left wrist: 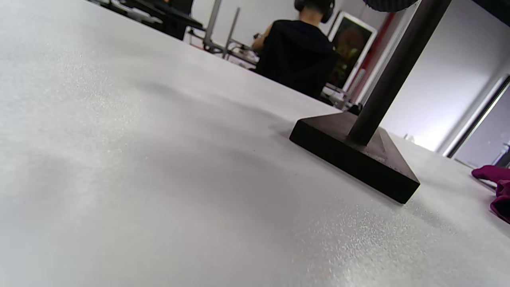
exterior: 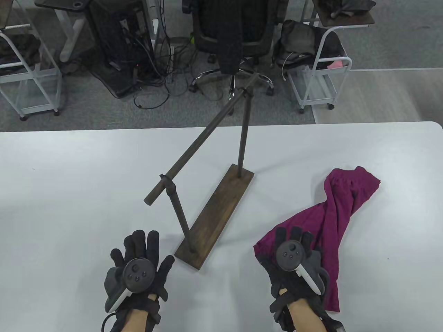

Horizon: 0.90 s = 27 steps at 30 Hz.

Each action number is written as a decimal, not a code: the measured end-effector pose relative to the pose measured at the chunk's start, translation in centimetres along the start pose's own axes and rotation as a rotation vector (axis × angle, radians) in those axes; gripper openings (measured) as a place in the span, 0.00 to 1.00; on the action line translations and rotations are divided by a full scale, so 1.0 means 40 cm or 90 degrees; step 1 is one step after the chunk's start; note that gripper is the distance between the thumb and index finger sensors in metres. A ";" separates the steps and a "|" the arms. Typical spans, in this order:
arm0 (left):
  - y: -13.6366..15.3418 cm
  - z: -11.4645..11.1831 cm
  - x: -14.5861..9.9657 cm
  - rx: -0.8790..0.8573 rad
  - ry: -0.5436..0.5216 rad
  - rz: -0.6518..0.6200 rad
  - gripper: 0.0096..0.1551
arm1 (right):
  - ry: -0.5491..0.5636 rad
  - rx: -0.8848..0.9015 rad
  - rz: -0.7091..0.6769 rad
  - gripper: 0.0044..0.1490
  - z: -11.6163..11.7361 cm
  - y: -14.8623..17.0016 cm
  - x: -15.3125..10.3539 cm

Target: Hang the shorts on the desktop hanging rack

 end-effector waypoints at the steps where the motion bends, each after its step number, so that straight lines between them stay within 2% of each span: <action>1: 0.000 -0.002 0.001 0.003 0.003 0.001 0.48 | 0.002 0.004 -0.002 0.53 -0.001 0.002 0.001; 27: 0.000 0.004 -0.001 -0.010 -0.001 0.001 0.48 | -0.003 0.008 0.026 0.53 0.001 0.014 0.004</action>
Point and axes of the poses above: the tracker on the back of each hand, its own y axis roughly to the little-finger side, its own x axis roughly from the wrist to the fingertips, z = x × y, the point moved 3 cm from there along x, roughly from the wrist to the fingertips, and after that the axes turned 11 degrees about -y, right-handed, at the moved point
